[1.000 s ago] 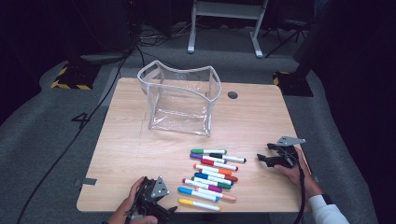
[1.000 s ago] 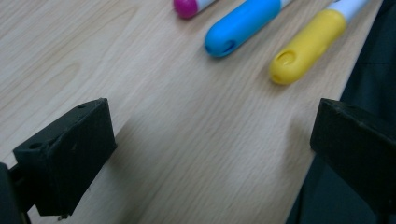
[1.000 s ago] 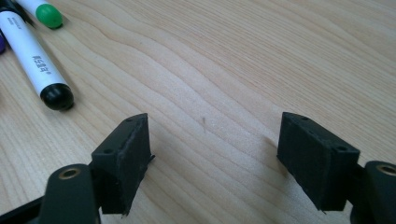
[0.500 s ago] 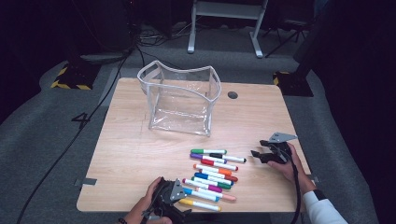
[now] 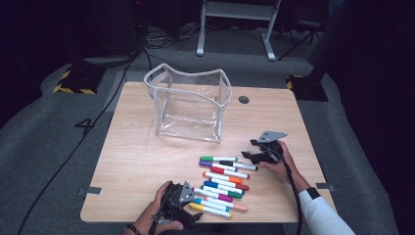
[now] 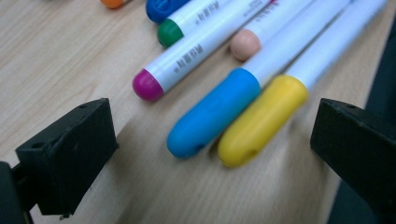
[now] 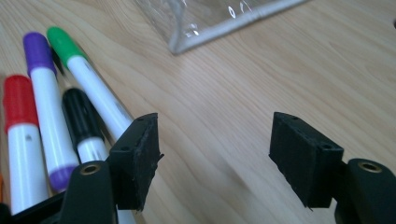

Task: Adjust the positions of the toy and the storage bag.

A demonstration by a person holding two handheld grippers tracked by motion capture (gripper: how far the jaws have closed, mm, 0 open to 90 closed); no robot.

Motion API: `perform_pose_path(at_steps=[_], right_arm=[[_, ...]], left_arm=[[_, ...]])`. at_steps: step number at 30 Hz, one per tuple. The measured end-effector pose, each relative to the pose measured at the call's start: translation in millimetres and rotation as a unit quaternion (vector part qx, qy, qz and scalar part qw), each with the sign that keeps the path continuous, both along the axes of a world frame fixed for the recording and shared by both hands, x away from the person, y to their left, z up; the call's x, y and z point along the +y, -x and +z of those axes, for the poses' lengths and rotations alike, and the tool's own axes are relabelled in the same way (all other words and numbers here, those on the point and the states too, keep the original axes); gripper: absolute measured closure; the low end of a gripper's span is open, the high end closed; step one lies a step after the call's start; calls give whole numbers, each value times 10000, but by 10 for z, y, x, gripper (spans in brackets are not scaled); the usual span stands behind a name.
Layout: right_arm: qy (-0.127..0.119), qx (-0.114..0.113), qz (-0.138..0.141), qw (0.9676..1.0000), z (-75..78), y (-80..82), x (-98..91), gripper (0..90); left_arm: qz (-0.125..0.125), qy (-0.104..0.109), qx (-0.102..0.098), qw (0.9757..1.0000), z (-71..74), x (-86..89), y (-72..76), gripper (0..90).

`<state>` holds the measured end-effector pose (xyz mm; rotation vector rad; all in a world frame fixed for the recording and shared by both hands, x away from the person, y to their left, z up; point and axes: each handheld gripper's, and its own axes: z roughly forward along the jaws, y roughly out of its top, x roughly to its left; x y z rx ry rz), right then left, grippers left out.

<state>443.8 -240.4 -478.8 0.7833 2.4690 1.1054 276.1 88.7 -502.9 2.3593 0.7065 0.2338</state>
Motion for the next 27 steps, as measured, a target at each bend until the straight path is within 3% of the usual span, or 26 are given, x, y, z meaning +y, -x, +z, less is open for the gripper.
perform_pose_path(at_steps=[5, 8, 21, 25, 27], right_arm=[[287, 31, 291, 9992, -43, -33, 310, 340], [280, 66, 321, 9991, -47, -45, 319, 347], [390, 231, 219, 9987, -104, -84, 125, 334], [401, 299, 166, 9986, -99, -54, 9, 329], [375, 324, 168, 9986, -91, -49, -29, 329]], left_arm=[[120, 65, -36, 9999, -11, -52, -119, 4], [213, 89, -46, 9997, -15, -66, -174, 4], [592, 91, -156, 9981, -19, -110, -425, 4], [588, 89, -147, 9981, -17, -97, -424, 5], [460, 91, -83, 9989, -17, -75, -395, 5]])
